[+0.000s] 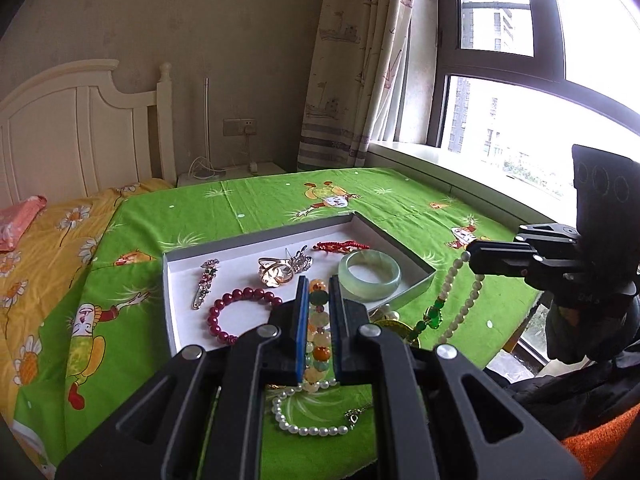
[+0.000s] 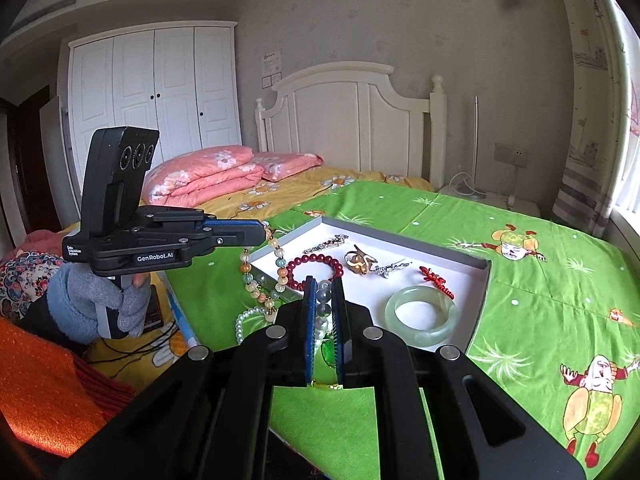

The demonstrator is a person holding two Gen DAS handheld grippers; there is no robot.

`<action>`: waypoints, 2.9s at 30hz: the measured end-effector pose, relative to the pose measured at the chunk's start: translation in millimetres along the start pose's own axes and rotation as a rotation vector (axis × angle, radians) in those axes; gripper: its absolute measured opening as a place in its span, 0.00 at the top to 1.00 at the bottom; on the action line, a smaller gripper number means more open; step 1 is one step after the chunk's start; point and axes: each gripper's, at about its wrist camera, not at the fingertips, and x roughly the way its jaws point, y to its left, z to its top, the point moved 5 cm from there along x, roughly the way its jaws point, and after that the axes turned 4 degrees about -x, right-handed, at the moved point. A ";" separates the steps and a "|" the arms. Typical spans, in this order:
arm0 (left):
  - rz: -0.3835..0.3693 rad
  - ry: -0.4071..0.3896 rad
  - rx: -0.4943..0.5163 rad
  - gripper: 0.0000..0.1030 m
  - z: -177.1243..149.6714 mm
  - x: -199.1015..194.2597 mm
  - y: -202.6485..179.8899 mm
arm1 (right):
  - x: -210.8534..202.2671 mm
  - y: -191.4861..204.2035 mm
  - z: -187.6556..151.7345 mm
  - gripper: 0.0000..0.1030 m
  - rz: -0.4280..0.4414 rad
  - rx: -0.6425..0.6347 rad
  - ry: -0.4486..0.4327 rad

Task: Organize jewelry
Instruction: 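Grasp the multicolor bead strand with the left tool while the right tool grasps the pearl necklace, then carry the bead strand into the tray with the left tool while the right tool lowers the pearl necklace there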

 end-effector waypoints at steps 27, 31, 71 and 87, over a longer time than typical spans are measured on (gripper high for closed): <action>0.059 -0.002 0.065 0.91 16.4 -1.0 -11.5 | -16.3 -13.4 60.6 0.92 -0.074 -0.080 -0.106; 0.060 -0.014 0.069 0.91 21.5 -3.4 -12.4 | -20.0 -14.5 73.0 0.92 -0.087 -0.099 -0.129; 0.114 0.017 0.026 0.91 73.1 55.9 22.0 | 50.6 -45.4 134.8 0.92 -0.154 -0.107 -0.108; 0.198 0.124 -0.029 0.91 40.8 101.7 54.7 | 116.3 -61.4 70.2 0.91 -0.129 -0.073 0.132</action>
